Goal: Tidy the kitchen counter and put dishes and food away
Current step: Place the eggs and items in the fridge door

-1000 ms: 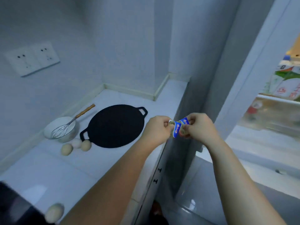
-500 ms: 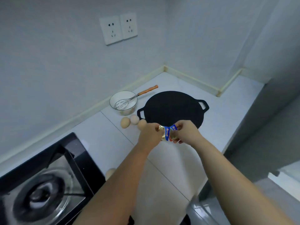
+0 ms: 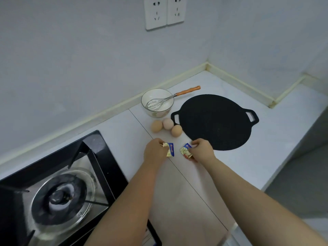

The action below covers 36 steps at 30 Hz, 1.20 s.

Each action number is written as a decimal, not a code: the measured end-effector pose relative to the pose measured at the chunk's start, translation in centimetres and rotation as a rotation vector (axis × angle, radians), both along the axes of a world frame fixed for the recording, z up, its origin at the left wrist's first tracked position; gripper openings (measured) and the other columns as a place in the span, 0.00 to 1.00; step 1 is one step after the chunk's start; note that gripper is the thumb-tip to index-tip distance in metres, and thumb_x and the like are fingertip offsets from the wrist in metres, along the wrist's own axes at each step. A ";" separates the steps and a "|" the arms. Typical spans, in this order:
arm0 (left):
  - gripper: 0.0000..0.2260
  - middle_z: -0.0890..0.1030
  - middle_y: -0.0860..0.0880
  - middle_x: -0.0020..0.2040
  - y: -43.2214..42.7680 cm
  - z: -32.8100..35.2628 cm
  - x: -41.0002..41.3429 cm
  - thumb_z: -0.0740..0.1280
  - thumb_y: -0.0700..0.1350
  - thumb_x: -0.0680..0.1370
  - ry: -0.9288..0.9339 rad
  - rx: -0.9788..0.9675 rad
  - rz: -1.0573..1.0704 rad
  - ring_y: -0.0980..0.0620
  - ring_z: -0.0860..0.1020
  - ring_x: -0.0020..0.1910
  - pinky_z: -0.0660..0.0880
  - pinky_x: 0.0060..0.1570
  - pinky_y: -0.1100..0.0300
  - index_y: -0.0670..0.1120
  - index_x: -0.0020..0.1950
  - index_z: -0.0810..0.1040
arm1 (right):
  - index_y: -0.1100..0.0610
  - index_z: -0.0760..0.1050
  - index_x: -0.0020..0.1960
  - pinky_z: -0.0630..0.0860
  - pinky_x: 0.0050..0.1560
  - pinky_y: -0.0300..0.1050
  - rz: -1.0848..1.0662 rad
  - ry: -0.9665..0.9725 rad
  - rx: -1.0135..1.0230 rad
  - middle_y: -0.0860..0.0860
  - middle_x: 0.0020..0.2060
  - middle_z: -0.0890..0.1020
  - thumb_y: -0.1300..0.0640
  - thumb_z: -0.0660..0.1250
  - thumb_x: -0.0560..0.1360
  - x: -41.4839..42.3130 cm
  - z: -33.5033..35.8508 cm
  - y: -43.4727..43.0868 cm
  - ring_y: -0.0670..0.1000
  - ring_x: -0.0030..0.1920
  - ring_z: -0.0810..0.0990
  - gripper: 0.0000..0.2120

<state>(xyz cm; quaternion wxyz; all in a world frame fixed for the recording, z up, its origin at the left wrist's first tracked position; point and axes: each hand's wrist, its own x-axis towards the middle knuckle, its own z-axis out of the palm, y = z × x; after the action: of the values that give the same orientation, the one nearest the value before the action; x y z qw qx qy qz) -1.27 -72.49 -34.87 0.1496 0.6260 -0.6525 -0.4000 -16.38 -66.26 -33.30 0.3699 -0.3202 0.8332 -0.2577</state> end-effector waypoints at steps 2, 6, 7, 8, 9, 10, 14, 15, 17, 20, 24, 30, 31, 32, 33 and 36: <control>0.09 0.81 0.44 0.51 -0.1 -0.4 -0.5 0.66 0.41 0.74 -0.002 0.017 0.000 0.46 0.78 0.51 0.72 0.45 0.61 0.42 0.53 0.79 | 0.58 0.77 0.57 0.80 0.47 0.49 -0.052 0.076 -0.026 0.54 0.51 0.80 0.62 0.66 0.73 -0.1 -0.5 -0.2 0.54 0.47 0.80 0.12; 0.09 0.81 0.44 0.52 0.0 -0.7 -2.1 0.66 0.41 0.75 0.019 0.033 -0.027 0.46 0.79 0.51 0.75 0.48 0.59 0.42 0.54 0.79 | 0.59 0.79 0.52 0.76 0.45 0.45 -0.152 0.068 -0.069 0.55 0.49 0.82 0.64 0.66 0.73 -0.8 -0.7 -0.1 0.52 0.46 0.79 0.08; 0.09 0.81 0.45 0.53 0.0 -0.7 -2.5 0.67 0.41 0.75 0.037 0.040 -0.027 0.46 0.79 0.51 0.76 0.50 0.59 0.42 0.54 0.79 | 0.59 0.79 0.52 0.74 0.44 0.44 -0.143 0.068 -0.075 0.55 0.49 0.82 0.65 0.66 0.73 -0.9 -0.7 0.0 0.51 0.46 0.78 0.09; 0.09 0.81 0.44 0.53 0.0 -0.7 -2.9 0.68 0.41 0.74 0.059 0.055 -0.027 0.46 0.80 0.51 0.77 0.51 0.57 0.42 0.54 0.79 | 0.60 0.79 0.52 0.72 0.44 0.42 -0.130 0.072 -0.085 0.55 0.50 0.82 0.65 0.66 0.73 -1.1 -0.7 0.2 0.50 0.46 0.77 0.09; 0.10 0.81 0.43 0.54 0.1 -0.7 -3.2 0.69 0.41 0.74 0.077 0.071 -0.032 0.46 0.80 0.51 0.78 0.52 0.53 0.42 0.55 0.78 | 0.60 0.79 0.53 0.71 0.45 0.41 -0.122 0.077 -0.101 0.55 0.51 0.81 0.65 0.66 0.72 -1.2 -0.8 0.4 0.50 0.47 0.77 0.10; 0.12 0.80 0.43 0.54 0.2 -0.6 -3.4 0.70 0.40 0.73 0.079 0.071 -0.046 0.46 0.80 0.52 0.78 0.52 0.52 0.42 0.56 0.78 | 0.60 0.79 0.55 0.71 0.47 0.41 -0.120 0.082 -0.120 0.55 0.52 0.81 0.65 0.66 0.72 -1.2 -0.7 0.6 0.51 0.49 0.77 0.12; 0.17 0.78 0.45 0.56 0.0 0.2 -2.9 0.69 0.42 0.74 0.057 0.040 -0.117 0.46 0.79 0.54 0.76 0.56 0.53 0.44 0.62 0.75 | 0.61 0.76 0.59 0.72 0.48 0.42 -0.032 0.118 -0.116 0.55 0.54 0.80 0.63 0.68 0.73 -1.3 -0.4 1.2 0.50 0.51 0.76 0.15; 0.16 0.78 0.45 0.57 -0.2 0.5 -2.5 0.69 0.42 0.74 0.049 0.039 -0.135 0.46 0.79 0.53 0.76 0.56 0.52 0.44 0.62 0.75 | 0.60 0.77 0.58 0.70 0.47 0.42 -0.007 0.135 -0.114 0.55 0.53 0.79 0.62 0.68 0.73 -1.1 -0.3 1.3 0.49 0.48 0.75 0.14; 0.16 0.78 0.44 0.57 -0.3 1.2 -1.6 0.69 0.41 0.74 0.022 0.045 -0.192 0.45 0.79 0.53 0.76 0.56 0.51 0.44 0.62 0.75 | 0.59 0.76 0.58 0.69 0.45 0.42 0.020 0.166 -0.119 0.56 0.55 0.76 0.62 0.66 0.74 -0.8 -0.2 1.6 0.49 0.47 0.73 0.12; 0.15 0.79 0.46 0.56 -0.4 2.6 0.4 0.68 0.42 0.75 -0.085 0.000 -0.355 0.47 0.77 0.55 0.73 0.54 0.58 0.45 0.61 0.77 | 0.59 0.74 0.61 0.71 0.48 0.43 0.077 0.234 -0.109 0.56 0.59 0.71 0.65 0.62 0.75 0.3 0.2 2.4 0.52 0.47 0.74 0.15; 0.19 0.78 0.50 0.55 0.6 4.7 3.4 0.70 0.55 0.73 -0.281 -0.043 -0.542 0.51 0.75 0.56 0.70 0.53 0.60 0.48 0.60 0.77 | 0.59 0.72 0.64 0.71 0.53 0.43 0.206 0.292 -0.088 0.56 0.63 0.68 0.65 0.61 0.75 2.2 0.8 3.5 0.56 0.53 0.76 0.18; 0.35 0.74 0.50 0.59 3.1 6.1 6.9 0.70 0.67 0.66 -0.726 -0.023 -0.782 0.48 0.73 0.57 0.71 0.54 0.53 0.48 0.65 0.70 | 0.57 0.72 0.64 0.66 0.54 0.39 0.309 0.300 -0.123 0.53 0.70 0.64 0.66 0.61 0.74 5.0 1.0 5.1 0.54 0.62 0.72 0.20; 0.36 0.74 0.49 0.60 3.3 6.1 7.0 0.71 0.67 0.66 -0.774 0.002 -0.824 0.47 0.74 0.57 0.72 0.53 0.53 0.47 0.66 0.69 | 0.56 0.72 0.64 0.66 0.54 0.38 0.319 0.300 -0.123 0.53 0.70 0.64 0.66 0.61 0.74 5.1 1.0 5.1 0.53 0.62 0.72 0.20; 0.37 0.74 0.48 0.60 3.6 6.0 7.3 0.71 0.66 0.66 -0.805 0.022 -0.851 0.47 0.74 0.57 0.71 0.52 0.53 0.47 0.66 0.68 | 0.57 0.72 0.64 0.65 0.53 0.38 0.329 0.295 -0.123 0.52 0.69 0.65 0.66 0.61 0.74 5.5 1.1 5.1 0.53 0.61 0.73 0.19; 0.36 0.74 0.48 0.60 3.8 5.9 7.5 0.72 0.64 0.66 -0.817 0.036 -0.874 0.47 0.74 0.57 0.71 0.50 0.54 0.46 0.66 0.68 | 0.57 0.72 0.63 0.65 0.52 0.38 0.330 0.289 -0.126 0.52 0.68 0.66 0.66 0.61 0.74 5.7 1.0 5.1 0.54 0.60 0.73 0.19; 0.29 0.75 0.47 0.58 4.0 5.1 8.1 0.74 0.58 0.68 -0.764 0.037 -0.886 0.47 0.74 0.55 0.71 0.49 0.55 0.45 0.63 0.71 | 0.58 0.72 0.65 0.65 0.51 0.37 0.307 0.281 -0.162 0.52 0.64 0.70 0.67 0.60 0.74 6.0 1.0 5.0 0.53 0.59 0.73 0.19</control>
<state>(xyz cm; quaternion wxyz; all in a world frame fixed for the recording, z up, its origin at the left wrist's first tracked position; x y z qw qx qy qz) 6.87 -68.53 -29.75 -0.2890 0.3960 -0.8525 -0.1817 -10.40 -61.22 -32.31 0.2583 -0.5047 0.7946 -0.2173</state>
